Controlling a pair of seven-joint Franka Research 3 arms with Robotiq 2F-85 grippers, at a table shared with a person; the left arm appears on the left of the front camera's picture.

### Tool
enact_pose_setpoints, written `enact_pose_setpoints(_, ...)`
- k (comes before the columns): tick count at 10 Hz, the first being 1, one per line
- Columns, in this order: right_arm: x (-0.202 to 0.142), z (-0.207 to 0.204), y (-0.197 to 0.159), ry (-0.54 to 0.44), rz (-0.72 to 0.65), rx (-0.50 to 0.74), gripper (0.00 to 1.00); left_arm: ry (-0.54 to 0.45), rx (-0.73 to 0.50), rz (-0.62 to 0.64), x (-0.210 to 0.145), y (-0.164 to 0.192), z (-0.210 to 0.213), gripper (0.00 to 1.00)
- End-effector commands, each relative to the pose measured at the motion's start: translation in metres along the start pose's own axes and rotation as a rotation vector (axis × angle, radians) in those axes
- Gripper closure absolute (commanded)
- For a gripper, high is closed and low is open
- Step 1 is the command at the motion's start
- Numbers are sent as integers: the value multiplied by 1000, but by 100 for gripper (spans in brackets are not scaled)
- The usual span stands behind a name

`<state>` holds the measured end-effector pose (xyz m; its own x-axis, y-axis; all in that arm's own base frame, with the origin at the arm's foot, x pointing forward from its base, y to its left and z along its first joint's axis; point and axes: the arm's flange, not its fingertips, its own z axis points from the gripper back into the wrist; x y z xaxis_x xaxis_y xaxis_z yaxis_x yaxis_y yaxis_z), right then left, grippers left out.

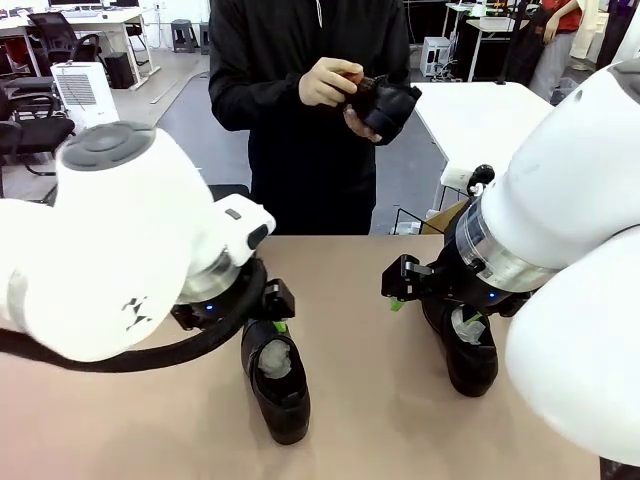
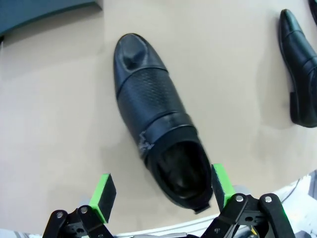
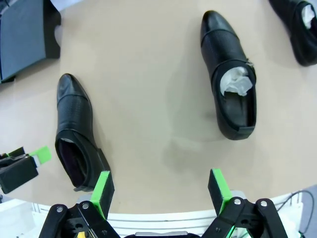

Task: Organize the shoes by placing them on the stand.
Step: Place the Shoe from the middle of the table onto the Shoes Stand.

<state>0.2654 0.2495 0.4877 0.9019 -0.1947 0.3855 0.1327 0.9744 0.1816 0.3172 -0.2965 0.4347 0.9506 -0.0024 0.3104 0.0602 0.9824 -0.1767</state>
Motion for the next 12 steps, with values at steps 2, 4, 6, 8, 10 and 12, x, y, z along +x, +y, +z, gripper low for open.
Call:
enact_pose_setpoints(2, 4, 0, -1, 13, 7, 19, 0, 0, 0, 0, 0, 0, 0, 0)
enact_pose_setpoints(4, 4, 0, -1, 13, 7, 19, 0, 0, 0, 0, 0, 0, 0, 0)
enact_pose_setpoints(6, 4, 0, -1, 13, 7, 19, 0, 9, 30, 99, 0, -17, 4, 0)
enact_pose_setpoints(8, 4, 0, -1, 13, 7, 19, 0, 5, 19, 238, -3, -41, 2, 0)
enact_pose_setpoints(10, 4, 0, -1, 13, 7, 19, 0, 42, 63, 301, -1, -57, -14, 0)
enact_pose_setpoints(12, 4, 0, -1, 13, 7, 19, 0, 100, 118, 321, 4, -74, -30, 0)
